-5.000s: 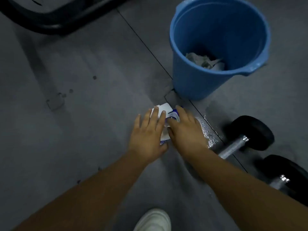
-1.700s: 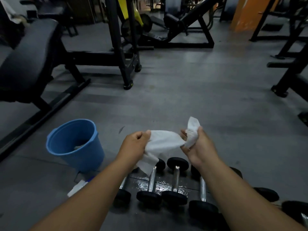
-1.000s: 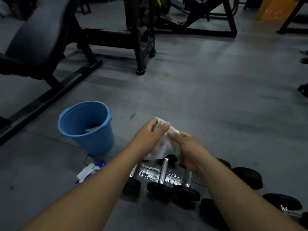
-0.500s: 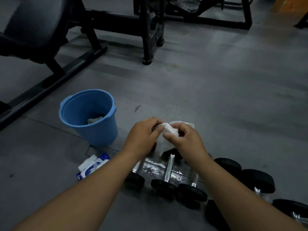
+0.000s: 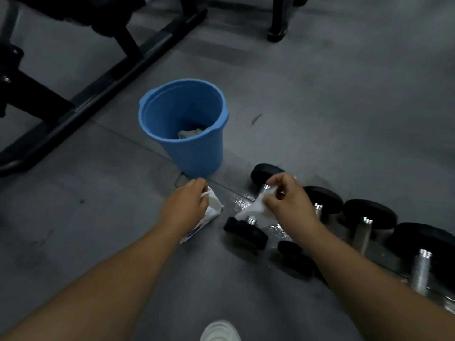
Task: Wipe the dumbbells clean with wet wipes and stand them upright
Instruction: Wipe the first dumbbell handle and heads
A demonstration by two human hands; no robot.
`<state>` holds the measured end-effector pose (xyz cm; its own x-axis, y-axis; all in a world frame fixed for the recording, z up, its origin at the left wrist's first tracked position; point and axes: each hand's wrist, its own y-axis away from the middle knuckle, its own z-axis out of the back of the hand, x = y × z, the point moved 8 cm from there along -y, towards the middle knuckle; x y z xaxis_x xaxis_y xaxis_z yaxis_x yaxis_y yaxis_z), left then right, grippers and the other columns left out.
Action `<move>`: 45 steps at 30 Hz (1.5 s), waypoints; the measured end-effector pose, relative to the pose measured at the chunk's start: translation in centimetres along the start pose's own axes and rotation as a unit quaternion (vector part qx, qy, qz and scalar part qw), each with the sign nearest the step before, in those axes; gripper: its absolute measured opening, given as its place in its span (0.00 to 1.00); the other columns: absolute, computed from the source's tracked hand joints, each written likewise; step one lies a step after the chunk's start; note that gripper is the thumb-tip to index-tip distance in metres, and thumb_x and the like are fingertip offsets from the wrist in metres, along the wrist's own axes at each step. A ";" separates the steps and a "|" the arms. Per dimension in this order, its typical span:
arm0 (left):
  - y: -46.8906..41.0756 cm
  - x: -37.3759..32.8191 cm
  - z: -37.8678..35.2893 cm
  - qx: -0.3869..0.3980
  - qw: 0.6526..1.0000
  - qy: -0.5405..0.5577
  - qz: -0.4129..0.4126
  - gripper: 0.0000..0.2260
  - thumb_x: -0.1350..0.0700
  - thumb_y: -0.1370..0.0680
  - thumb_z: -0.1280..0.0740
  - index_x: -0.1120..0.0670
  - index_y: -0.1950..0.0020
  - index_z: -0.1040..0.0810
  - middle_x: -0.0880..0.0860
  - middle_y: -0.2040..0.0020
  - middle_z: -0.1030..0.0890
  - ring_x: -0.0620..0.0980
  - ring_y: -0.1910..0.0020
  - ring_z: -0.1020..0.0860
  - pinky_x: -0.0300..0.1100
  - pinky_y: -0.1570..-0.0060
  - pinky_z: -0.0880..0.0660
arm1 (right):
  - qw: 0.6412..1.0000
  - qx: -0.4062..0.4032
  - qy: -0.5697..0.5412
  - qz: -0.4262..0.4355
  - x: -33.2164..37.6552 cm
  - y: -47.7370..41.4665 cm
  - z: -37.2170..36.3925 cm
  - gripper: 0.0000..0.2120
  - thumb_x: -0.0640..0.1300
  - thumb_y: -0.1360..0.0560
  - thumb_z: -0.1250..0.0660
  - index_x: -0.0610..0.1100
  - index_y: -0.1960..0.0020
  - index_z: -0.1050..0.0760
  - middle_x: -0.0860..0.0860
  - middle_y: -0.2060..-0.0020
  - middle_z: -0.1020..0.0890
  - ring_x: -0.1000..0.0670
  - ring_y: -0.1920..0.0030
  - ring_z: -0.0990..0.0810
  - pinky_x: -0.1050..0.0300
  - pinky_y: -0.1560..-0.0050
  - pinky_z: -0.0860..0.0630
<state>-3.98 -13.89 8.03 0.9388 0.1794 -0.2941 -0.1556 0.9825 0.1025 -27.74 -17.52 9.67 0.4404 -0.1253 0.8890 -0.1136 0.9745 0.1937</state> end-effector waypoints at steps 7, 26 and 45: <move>1.0 4.2 -3.0 -0.001 0.999 -0.004 0.034 0.02 0.51 0.19 0.39 0.48 0.47 0.30 0.47 0.47 0.23 0.50 0.52 0.24 0.43 0.61 0.32 | 0.997 0.083 -0.005 0.012 0.9 -1.7 -8.0 0.16 0.32 0.27 0.38 0.52 0.49 0.23 0.58 0.53 0.20 0.59 0.51 0.24 0.67 0.48 0.29; 2.0 -8.3 -11.5 0.124 0.991 -0.027 -0.040 0.41 0.29 0.34 0.32 0.50 0.29 0.36 0.52 0.34 0.30 0.55 0.36 0.29 0.49 0.44 0.27 | 0.996 -0.092 0.019 -0.010 -4.6 -2.0 1.6 0.16 0.33 0.25 0.40 0.53 0.50 0.24 0.58 0.53 0.20 0.58 0.52 0.22 0.72 0.53 0.30; -0.1 -2.1 -10.8 0.129 0.972 0.153 0.122 0.17 0.45 0.16 0.46 0.55 0.42 0.24 0.57 0.45 0.20 0.57 0.44 0.23 0.49 0.44 0.27 | 0.999 -0.022 0.043 -0.024 -5.9 -2.3 -0.5 0.17 0.33 0.26 0.40 0.54 0.53 0.22 0.54 0.53 0.20 0.61 0.55 0.23 0.72 0.59 0.31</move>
<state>-9.30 -13.83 -1.65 0.7424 0.4501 -0.4962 -0.2426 0.8710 0.4272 -29.65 -18.96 3.79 0.5195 -0.1583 0.8397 -0.0511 0.9752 0.2154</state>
